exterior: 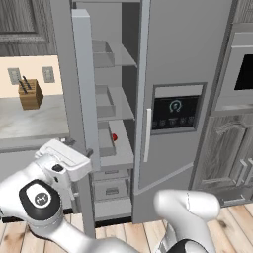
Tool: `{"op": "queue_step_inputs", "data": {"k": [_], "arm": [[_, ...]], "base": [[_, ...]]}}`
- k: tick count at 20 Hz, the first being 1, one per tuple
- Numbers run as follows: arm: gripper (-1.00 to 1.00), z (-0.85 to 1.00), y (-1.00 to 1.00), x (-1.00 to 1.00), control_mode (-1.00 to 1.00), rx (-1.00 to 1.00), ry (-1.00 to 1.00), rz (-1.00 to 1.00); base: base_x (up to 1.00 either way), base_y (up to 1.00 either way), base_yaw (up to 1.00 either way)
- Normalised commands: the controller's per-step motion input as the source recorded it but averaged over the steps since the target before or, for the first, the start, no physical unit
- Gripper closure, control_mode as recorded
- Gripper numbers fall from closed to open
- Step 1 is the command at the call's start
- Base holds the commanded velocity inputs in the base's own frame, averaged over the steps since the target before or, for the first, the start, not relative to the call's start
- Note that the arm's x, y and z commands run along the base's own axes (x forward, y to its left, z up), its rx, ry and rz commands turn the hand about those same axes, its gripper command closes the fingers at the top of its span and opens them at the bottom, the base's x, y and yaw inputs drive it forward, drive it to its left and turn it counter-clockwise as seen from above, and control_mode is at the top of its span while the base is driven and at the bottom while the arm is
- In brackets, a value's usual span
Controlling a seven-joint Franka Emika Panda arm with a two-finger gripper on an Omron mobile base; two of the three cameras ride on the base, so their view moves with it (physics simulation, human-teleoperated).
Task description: There's a steak in the fridge that needs to be moved to the freezer for freezing. Pick up the steak from the fridge, place it on any shelf in the freezer, and close the fridge and freezer doors when done.
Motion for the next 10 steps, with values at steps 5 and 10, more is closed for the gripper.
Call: {"op": "queue_step_inputs", "data": {"k": [5, 10], "arm": [[-1.00, -0.39, 0.01, 0.49, -1.00, -0.05, 0.00, 0.00], [-1.00, -0.29, 0.00, 0.49, -1.00, 0.00, 0.00, 0.00]], "base": [[0.00, 0.00, 0.00], [0.00, 0.00, 0.00]]}}
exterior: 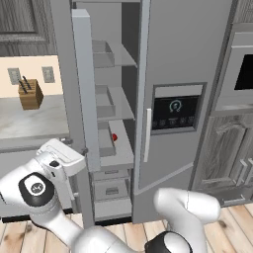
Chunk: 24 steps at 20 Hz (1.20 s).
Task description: There's a steak in the fridge that needs to be moved to the freezer for freezing. Pick up the steak from the fridge, place it on any shelf in the freezer, and close the fridge and freezer doors when done.
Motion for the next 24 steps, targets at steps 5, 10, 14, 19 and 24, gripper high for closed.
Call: {"op": "queue_step_inputs", "data": {"k": [5, 10, 14, 19, 24], "arm": [[-1.00, -0.43, 0.23, 0.29, -1.00, 0.00, 0.00, 0.00], [-1.00, -0.26, 0.28, 0.41, -1.00, 0.00, 0.04, 0.00], [-1.00, -0.08, 0.21, 0.54, -1.00, 0.00, 0.07, 0.00], [-1.00, -0.17, 0.40, 0.55, -1.00, 0.00, 0.07, 0.00], [-1.00, -0.19, 0.46, 0.51, -1.00, 0.00, 0.03, -0.02]], "base": [[0.00, 0.00, 0.00], [0.00, 0.00, 0.00], [0.00, 0.00, 0.00], [0.00, 0.00, 0.00], [0.00, 0.00, 0.00]]}}
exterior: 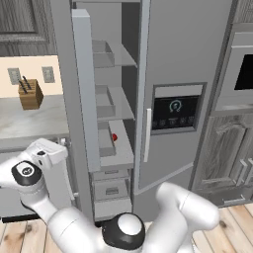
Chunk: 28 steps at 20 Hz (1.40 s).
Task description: There's a steak in the fridge that needs to be moved to the freezer for freezing. Pick up the steak from the fridge, place it on any shelf in the freezer, and close the fridge and freezer doors when done.
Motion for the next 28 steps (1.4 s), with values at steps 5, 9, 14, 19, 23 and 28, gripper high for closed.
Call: {"op": "queue_step_inputs", "data": {"k": [5, 9, 14, 19, 23, 28], "arm": [[-1.00, -0.09, 0.17, 0.45, -1.00, 0.00, 0.02, -0.03], [-1.00, -0.06, -0.01, 0.39, -1.00, 0.00, 0.00, -0.02], [-1.00, -0.03, -0.20, 0.28, -1.00, 0.00, 0.00, 0.00], [-1.00, 0.00, -0.56, 0.04, -1.00, 0.01, 0.00, 0.00], [-1.00, 0.00, -0.71, 0.00, -1.00, 0.05, 0.00, 0.00], [-1.00, 0.00, -0.82, 0.01, -1.00, 0.09, 0.00, 0.00]], "base": [[0.00, 0.00, 0.00], [0.00, 0.00, 0.00], [0.00, 0.00, 0.00], [0.00, 0.00, 0.00], [0.00, 0.00, 0.00], [0.00, 0.00, 0.00]]}}
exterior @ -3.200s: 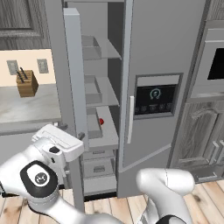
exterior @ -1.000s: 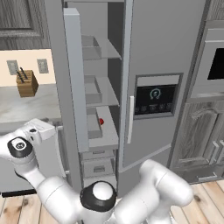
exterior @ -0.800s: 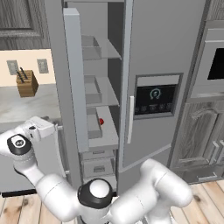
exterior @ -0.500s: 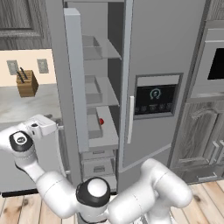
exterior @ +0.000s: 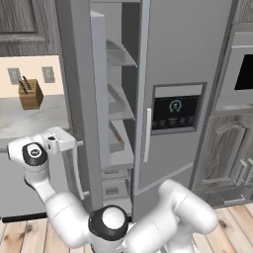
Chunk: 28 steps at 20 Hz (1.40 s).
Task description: There's a steak in the fridge that needs to be moved to the freezer for freezing. Pick up the steak from the fridge, place it on any shelf in the freezer, and close the fridge and freezer doors when done.
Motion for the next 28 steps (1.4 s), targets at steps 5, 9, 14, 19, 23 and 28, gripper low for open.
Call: {"op": "queue_step_inputs", "data": {"k": [5, 9, 14, 19, 23, 28], "arm": [[-1.00, 0.00, -0.92, 0.15, -1.00, 0.13, 0.00, 0.00], [-1.00, 0.00, -0.92, 0.28, -1.00, 0.13, 0.00, 0.00], [-1.00, 0.00, -0.89, 0.34, -1.00, 0.13, 0.00, 0.00], [-1.00, 0.00, -0.86, 0.35, -1.00, 0.13, 0.00, 0.00], [-1.00, 0.00, -0.83, 0.27, -1.00, 0.16, 0.00, 0.04], [-1.00, 0.00, -0.80, 0.41, -1.00, 0.15, 0.00, 0.06]], "base": [[0.00, 0.00, 0.00], [0.00, 0.00, 0.00], [0.00, 0.00, 0.00], [0.00, 0.00, 0.00], [0.00, 0.00, 0.00], [0.00, 0.00, 0.00]]}}
